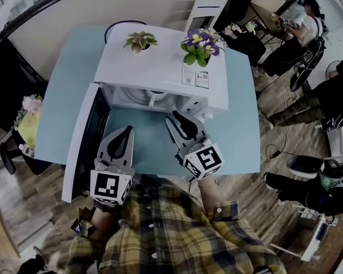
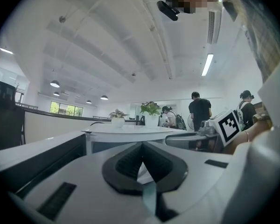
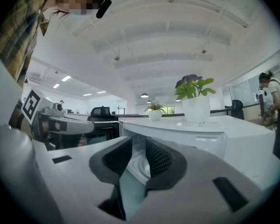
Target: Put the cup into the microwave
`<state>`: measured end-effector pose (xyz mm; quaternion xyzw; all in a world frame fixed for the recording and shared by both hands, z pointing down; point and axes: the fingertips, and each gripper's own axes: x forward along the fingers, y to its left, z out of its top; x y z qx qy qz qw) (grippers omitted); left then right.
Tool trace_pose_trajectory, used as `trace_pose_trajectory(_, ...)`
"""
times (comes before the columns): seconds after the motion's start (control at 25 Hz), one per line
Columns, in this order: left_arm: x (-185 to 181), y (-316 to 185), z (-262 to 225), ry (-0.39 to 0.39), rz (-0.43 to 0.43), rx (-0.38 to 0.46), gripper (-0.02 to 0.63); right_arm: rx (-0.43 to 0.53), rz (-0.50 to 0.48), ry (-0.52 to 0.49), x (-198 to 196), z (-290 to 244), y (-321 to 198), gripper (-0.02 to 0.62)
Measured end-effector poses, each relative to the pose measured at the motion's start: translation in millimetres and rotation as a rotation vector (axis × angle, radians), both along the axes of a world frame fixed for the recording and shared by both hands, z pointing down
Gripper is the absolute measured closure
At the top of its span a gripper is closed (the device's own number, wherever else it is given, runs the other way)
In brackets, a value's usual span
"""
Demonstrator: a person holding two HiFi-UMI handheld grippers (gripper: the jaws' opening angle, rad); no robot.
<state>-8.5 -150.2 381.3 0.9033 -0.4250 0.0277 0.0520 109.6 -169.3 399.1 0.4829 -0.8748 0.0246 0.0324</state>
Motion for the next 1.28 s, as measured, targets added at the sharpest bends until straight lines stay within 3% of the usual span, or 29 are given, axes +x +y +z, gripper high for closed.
trace_pose_trajectory(0.2, -2.3, 4.8, -8.5, 0.007, -0.001, 0.017, 0.614, 0.043, -0.004, -0.010, 4.4, -27.7, 14.8, 0.549)
trace_pose_trajectory(0.68, 0.5, 16.7, -26.1, 0.025, 0.028, 0.039, 0.614, 0.043, 0.044, 0.003, 29.3, -49.6, 46.7, 0.589)
trace_pose_trajectory(1.28, 12.5, 18.1, -23.2, 0.012, 0.050, 0.019, 0.615, 0.022, 0.124, -0.053, 62.0, -50.8, 56.0, 0.594)
